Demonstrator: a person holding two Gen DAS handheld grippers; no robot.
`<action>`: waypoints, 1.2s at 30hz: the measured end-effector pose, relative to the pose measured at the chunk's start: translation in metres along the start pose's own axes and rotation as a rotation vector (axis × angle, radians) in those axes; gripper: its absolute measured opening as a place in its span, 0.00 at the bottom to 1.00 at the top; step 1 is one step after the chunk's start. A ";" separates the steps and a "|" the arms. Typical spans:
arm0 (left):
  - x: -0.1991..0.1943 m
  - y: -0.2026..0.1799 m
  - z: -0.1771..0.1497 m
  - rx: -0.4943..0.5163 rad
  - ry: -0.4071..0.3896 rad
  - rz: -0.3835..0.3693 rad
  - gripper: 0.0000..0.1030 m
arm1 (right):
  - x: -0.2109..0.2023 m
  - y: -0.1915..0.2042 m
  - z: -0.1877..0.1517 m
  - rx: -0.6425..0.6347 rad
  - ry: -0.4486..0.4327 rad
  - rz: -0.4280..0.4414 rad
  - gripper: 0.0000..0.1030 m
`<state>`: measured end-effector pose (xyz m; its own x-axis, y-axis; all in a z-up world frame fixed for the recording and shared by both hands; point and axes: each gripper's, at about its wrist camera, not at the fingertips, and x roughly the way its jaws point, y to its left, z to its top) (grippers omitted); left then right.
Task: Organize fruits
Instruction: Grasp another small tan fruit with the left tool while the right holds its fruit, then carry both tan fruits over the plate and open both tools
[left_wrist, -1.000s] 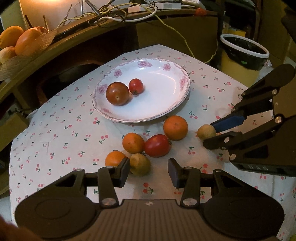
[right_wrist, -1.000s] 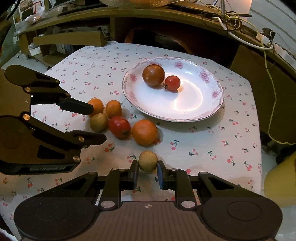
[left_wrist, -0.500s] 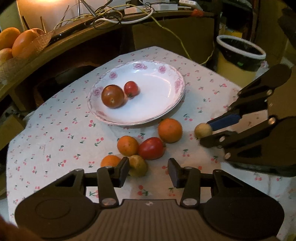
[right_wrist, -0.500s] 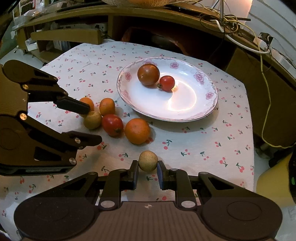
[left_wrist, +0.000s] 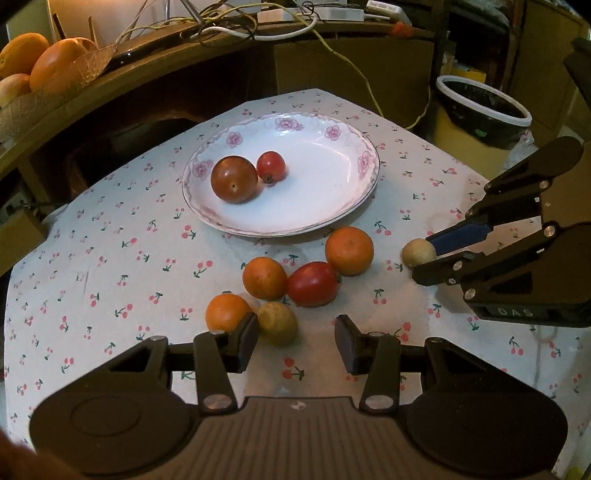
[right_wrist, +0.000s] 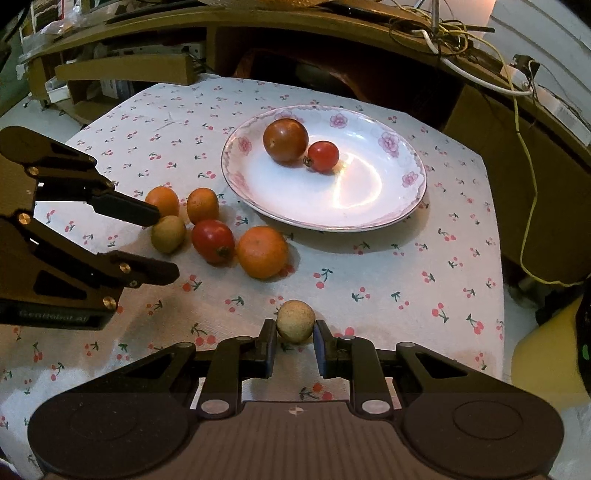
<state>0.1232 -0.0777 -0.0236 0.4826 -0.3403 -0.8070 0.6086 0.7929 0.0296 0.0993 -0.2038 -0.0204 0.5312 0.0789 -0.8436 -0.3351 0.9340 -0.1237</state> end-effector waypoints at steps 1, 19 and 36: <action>-0.001 0.000 0.000 -0.006 0.001 -0.003 0.48 | 0.000 0.000 0.000 0.000 0.000 0.000 0.21; 0.010 -0.008 0.000 0.019 0.046 -0.020 0.46 | -0.001 -0.002 0.001 0.026 0.002 0.013 0.21; 0.007 -0.009 0.013 -0.031 0.059 0.065 0.31 | -0.007 -0.007 0.007 0.040 -0.039 -0.004 0.21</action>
<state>0.1292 -0.0931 -0.0220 0.4823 -0.2578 -0.8372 0.5569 0.8279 0.0660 0.1033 -0.2085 -0.0096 0.5628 0.0881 -0.8219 -0.3023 0.9474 -0.1054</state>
